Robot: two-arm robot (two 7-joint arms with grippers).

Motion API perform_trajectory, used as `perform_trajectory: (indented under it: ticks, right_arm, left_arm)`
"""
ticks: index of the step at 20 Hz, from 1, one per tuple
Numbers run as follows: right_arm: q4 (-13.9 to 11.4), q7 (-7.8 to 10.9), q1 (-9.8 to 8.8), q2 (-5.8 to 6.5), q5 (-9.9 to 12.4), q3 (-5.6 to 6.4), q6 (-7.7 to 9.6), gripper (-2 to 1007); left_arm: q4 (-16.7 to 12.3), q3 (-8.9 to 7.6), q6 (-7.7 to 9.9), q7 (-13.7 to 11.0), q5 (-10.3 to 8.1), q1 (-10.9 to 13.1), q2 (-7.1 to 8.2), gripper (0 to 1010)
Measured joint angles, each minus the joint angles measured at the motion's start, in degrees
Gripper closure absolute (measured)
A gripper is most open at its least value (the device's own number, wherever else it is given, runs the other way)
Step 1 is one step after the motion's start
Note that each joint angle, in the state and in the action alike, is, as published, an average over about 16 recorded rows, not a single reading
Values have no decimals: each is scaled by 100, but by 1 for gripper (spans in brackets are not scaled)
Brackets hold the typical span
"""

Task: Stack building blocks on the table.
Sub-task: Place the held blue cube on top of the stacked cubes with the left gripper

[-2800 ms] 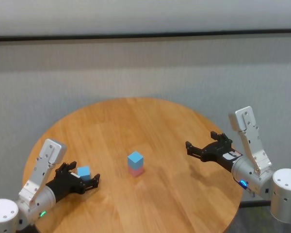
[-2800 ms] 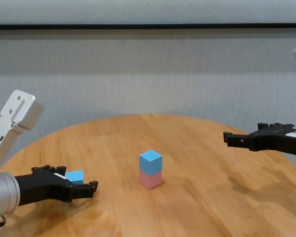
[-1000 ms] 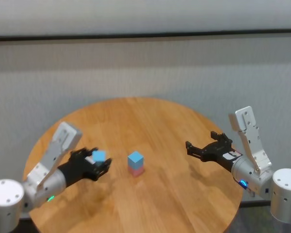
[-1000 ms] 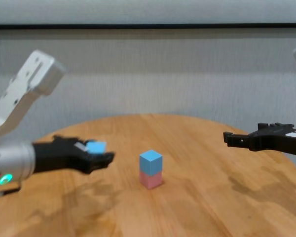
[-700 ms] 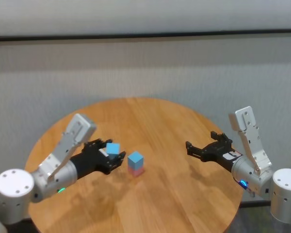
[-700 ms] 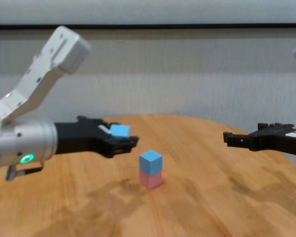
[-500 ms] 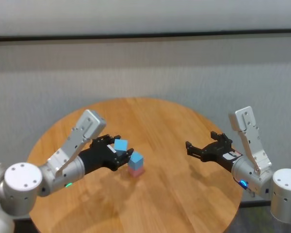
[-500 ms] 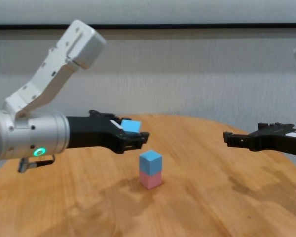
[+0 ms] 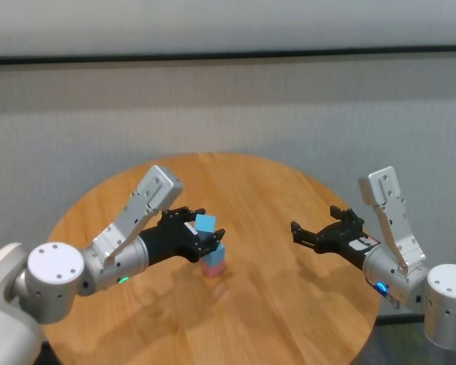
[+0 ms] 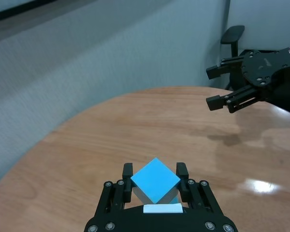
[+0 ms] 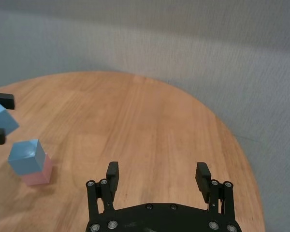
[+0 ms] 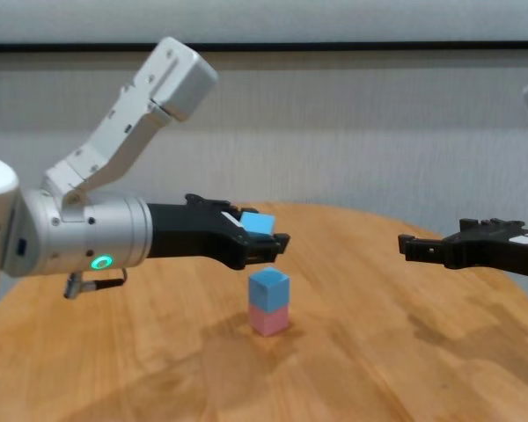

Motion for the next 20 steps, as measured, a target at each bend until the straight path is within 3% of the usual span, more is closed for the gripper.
perform_trajectory:
  ticks: [9, 20]
  right_arm:
    - [0, 0, 0, 0, 0, 0, 0, 5]
    - [0, 0, 0, 0, 0, 0, 0, 5]
  left_arm:
    - [570, 54, -38, -44, -143, -319, -222, 444]
    - [724, 124, 261, 53, -127, -453, -313, 444]
